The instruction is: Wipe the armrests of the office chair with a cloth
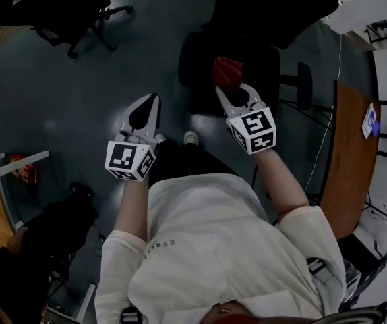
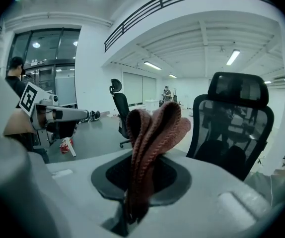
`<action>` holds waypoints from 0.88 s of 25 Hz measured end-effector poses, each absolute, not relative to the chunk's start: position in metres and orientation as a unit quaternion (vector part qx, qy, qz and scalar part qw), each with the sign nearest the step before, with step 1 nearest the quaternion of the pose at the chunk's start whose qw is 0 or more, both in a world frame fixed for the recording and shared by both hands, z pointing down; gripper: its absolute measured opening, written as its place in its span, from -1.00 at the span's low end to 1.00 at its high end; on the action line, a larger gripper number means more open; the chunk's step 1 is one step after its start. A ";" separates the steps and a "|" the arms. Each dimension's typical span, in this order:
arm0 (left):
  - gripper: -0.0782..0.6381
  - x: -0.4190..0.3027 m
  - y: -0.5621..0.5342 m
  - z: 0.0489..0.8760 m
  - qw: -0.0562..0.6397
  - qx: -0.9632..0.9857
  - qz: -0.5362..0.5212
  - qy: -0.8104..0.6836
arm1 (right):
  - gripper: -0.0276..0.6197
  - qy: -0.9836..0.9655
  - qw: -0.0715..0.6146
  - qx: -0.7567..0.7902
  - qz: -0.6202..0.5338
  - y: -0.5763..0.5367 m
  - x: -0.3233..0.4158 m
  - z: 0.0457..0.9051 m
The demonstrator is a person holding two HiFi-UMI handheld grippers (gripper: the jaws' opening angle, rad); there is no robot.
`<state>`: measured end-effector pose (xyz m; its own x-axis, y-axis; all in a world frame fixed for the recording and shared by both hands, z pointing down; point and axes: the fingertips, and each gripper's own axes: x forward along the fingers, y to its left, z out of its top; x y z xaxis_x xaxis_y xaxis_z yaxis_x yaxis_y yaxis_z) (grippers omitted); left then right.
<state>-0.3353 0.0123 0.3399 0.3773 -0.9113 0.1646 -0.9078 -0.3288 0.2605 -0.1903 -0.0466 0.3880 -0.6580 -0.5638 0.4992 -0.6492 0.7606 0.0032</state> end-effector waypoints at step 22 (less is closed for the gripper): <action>-0.73 -0.370 -0.115 0.475 0.268 0.811 0.027 -0.519 | -0.76 -0.826 0.491 0.273 -0.047 -0.256 -0.278 0.581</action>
